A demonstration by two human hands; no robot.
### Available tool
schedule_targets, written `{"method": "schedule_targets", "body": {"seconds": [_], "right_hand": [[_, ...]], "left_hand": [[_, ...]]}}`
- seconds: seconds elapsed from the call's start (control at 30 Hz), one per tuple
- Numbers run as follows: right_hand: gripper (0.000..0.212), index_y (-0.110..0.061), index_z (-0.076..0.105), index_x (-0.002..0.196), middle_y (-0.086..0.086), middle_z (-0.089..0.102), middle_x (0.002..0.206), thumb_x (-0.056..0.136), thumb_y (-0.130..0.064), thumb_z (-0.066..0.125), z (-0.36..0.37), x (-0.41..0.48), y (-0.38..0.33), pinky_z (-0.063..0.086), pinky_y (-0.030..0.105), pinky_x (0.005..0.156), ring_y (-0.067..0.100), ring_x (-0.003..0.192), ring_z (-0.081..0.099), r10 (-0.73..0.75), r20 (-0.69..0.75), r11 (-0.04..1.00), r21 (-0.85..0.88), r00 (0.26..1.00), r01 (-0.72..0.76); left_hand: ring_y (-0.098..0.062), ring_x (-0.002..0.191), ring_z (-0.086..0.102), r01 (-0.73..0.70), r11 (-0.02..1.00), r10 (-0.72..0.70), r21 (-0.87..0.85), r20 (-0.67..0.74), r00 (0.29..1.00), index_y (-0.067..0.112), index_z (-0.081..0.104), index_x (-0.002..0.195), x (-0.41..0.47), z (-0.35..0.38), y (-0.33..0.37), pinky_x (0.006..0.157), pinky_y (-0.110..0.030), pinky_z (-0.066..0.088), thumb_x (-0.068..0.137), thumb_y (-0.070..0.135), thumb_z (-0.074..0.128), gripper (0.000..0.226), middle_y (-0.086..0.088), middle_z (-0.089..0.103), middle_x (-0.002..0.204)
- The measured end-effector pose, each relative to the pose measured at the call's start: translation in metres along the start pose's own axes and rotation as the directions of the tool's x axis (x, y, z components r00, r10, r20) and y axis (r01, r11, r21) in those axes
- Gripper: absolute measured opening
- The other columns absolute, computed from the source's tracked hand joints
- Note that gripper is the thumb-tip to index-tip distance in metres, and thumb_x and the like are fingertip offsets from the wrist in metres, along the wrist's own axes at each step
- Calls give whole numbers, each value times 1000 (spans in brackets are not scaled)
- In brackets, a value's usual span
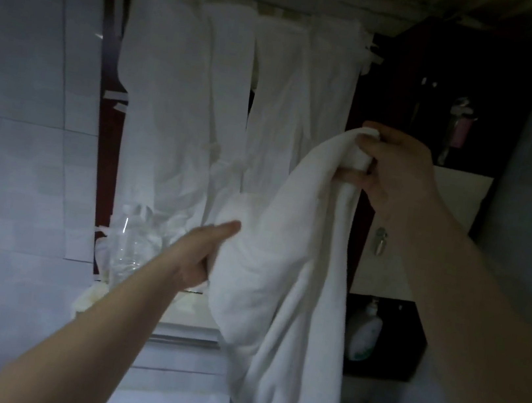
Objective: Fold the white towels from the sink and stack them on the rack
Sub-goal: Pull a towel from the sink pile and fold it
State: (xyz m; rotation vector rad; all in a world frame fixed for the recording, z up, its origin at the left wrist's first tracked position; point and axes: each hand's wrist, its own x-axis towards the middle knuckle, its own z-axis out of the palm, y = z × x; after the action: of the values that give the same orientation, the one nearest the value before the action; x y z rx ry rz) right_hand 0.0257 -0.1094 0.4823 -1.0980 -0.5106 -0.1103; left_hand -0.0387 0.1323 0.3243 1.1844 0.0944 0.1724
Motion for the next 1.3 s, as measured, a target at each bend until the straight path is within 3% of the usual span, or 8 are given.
{"method": "schedule_targets", "body": {"seconds": [0.17,0.27,0.4,0.6,0.7,0.8,1.0,1.3], "right_hand": [[20,-8,72,107,14,67,118,89,0,69,-10,2,-1,61,52,71,33,106,66,7,22,999,-32,1000,-7],[17,-13,73,103,10,67,116,90,-3,69,-7,2,-5,62,48,70,29,105,66,-32,35,993,-117,999,36],[17,-19,70,103,3,66,110,92,-6,68,11,-4,-9,63,40,69,22,100,67,-112,27,968,-222,993,115],[19,-14,69,107,3,65,113,94,-2,63,37,-7,-32,62,46,74,24,105,64,-137,53,990,36,989,135],[21,-13,67,114,4,66,114,96,-4,60,49,-7,-35,62,51,70,26,107,63,-123,50,992,43,991,121],[30,-10,63,125,10,62,126,96,-3,59,57,-12,-26,61,56,70,29,113,61,-79,52,997,11,996,79],[28,-20,69,112,4,66,118,91,-1,66,68,-18,8,61,50,80,16,103,67,-231,94,970,105,969,221],[26,-23,71,110,3,64,123,90,-6,71,81,-5,39,60,56,77,25,114,63,-103,149,994,51,983,96]], "left_hand": [[-24,99,73,-168,984,172,54,-93,981,8,68,116,-6,-24,51,81,-34,61,88,27,69,34,-10,75,110],[-11,47,52,-225,951,272,213,-226,935,11,67,95,-17,-34,75,42,-19,42,90,28,70,18,2,64,63],[0,40,50,-311,716,621,625,-365,694,17,71,73,-31,-39,103,44,-19,39,85,31,76,19,8,63,52],[-16,54,66,-616,746,665,252,-299,684,1,64,103,-66,-12,149,53,-27,57,100,7,54,13,-14,66,69],[-26,72,74,-638,765,636,89,-260,727,1,61,104,-76,-4,168,64,-34,62,100,3,50,12,-19,61,99],[-20,74,75,-584,804,587,113,-306,750,3,59,102,-77,-9,166,66,-27,61,101,13,57,10,-19,64,109],[-19,68,73,-742,652,739,159,-351,574,10,64,94,-81,-42,170,65,-34,62,98,26,64,15,1,72,71],[-13,82,73,-615,765,644,194,-273,715,13,61,110,-82,-83,160,57,-57,60,101,29,57,19,-8,64,101]]}}
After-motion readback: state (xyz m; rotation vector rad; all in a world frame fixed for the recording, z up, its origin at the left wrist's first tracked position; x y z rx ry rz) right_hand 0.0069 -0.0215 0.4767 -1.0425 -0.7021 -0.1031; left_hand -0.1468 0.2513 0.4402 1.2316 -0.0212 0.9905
